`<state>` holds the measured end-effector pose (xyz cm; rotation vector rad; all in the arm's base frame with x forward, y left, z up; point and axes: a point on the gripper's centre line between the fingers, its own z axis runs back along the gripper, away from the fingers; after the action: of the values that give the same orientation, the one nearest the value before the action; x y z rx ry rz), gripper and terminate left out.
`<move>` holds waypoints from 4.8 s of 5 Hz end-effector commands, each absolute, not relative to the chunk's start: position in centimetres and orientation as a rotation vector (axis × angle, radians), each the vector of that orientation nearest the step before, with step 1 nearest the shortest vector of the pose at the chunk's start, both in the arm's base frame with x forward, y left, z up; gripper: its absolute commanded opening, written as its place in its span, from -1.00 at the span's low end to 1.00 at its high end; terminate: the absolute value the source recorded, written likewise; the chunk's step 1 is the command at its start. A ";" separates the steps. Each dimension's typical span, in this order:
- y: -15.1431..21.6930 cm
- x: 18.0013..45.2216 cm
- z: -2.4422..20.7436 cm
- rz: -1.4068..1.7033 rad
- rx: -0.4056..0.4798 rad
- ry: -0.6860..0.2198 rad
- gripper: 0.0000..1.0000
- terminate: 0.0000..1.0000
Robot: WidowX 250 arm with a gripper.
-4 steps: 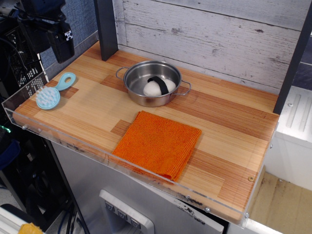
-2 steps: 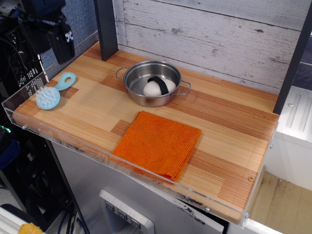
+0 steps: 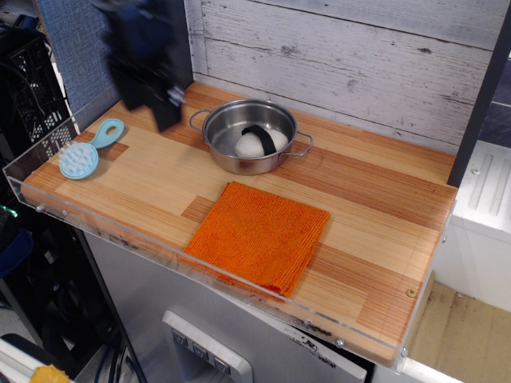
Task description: Put the black and white object on the cloth.
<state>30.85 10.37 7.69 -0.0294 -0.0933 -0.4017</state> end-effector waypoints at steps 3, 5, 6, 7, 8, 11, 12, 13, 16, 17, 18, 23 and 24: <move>8.0 38.4 5.5 -0.353 0.076 -0.165 1.00 -1.00; 6.9 40.3 5.1 -0.334 0.054 -0.161 1.00 -1.00; 6.2 39.9 5.5 -0.341 0.047 -0.176 1.00 -1.00; 5.7 39.3 6.3 -0.353 0.038 -0.200 1.00 -1.00; 5.6 39.3 6.0 -0.353 0.031 -0.197 1.00 -1.00; 5.7 41.4 2.7 -0.322 0.025 -0.131 1.00 -1.00; 5.5 41.5 2.3 -0.329 0.032 -0.131 1.00 -1.00; 5.4 40.9 2.8 -0.323 0.028 -0.144 -1.00 -1.00; 6.6 36.7 12.0 -0.307 -0.064 -0.277 -1.00 -1.00; 6.1 34.1 11.1 -0.356 -0.073 -0.215 -1.00 -1.00; 5.2 31.0 8.6 -0.375 -0.032 -0.162 -1.00 -1.00; 0.9 25.8 6.5 -0.365 0.041 -0.238 -1.00 -1.00; 0.8 25.8 6.6 -0.373 0.075 -0.231 1.00 -1.00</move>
<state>25.51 0.81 5.48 0.0678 -0.1866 -0.3701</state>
